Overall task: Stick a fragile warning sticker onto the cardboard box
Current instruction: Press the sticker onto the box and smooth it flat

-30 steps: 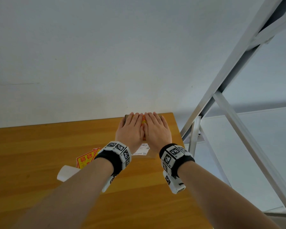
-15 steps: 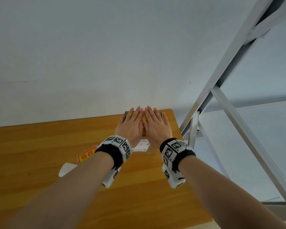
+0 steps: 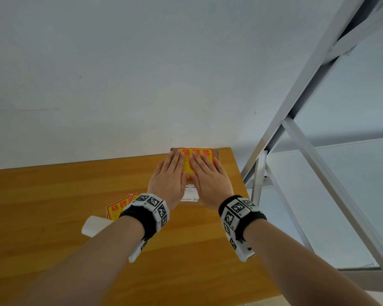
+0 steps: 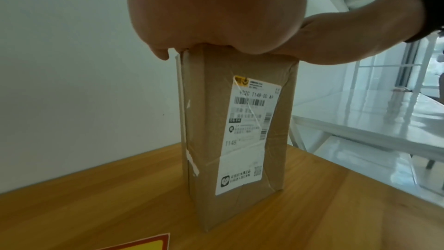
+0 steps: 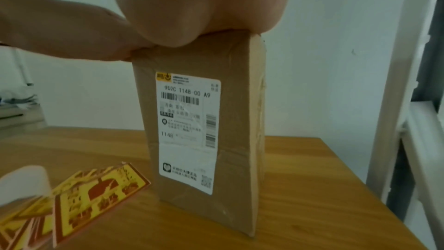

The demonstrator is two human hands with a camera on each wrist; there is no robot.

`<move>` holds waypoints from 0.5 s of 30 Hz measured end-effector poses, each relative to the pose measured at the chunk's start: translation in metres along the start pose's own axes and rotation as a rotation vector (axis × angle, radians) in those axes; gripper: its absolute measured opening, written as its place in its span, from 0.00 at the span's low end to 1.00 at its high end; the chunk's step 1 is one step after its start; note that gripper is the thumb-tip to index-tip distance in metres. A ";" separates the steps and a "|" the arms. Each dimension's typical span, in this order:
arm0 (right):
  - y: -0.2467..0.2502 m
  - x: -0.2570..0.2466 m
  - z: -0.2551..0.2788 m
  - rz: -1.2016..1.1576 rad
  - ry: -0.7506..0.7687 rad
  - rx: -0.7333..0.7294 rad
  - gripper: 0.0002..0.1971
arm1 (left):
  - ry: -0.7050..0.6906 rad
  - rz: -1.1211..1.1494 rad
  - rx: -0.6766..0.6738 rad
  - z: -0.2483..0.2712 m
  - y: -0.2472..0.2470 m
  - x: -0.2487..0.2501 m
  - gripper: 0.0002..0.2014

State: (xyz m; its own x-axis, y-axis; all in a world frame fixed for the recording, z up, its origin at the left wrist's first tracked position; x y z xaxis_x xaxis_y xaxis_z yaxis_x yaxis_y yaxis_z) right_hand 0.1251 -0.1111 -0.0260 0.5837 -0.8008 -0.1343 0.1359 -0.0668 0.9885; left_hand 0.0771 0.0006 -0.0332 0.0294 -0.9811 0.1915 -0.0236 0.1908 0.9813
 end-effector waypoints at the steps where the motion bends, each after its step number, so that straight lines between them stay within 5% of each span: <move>1: 0.000 0.001 -0.001 -0.014 0.005 -0.010 0.40 | -0.004 0.026 -0.005 0.000 0.000 -0.001 0.30; 15: 0.004 0.017 0.001 -0.127 -0.021 -0.002 0.40 | -0.037 0.125 -0.126 0.004 0.015 -0.001 0.28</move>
State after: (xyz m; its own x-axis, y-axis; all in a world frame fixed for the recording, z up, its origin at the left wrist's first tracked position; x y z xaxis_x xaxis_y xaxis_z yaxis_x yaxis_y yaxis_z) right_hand 0.1350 -0.1259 -0.0239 0.5449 -0.7980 -0.2574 0.2095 -0.1676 0.9633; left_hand 0.0731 0.0044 -0.0186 -0.0032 -0.9495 0.3138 0.1006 0.3119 0.9448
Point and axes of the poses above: each hand's wrist, its own z-axis away from the middle knuckle, its own y-axis out of the back of the hand, x = y × z, the point moved 4 cm from there along -z, towards the middle knuckle, and after that the axes turned 10 degrees about -y, right-handed, at the moved point
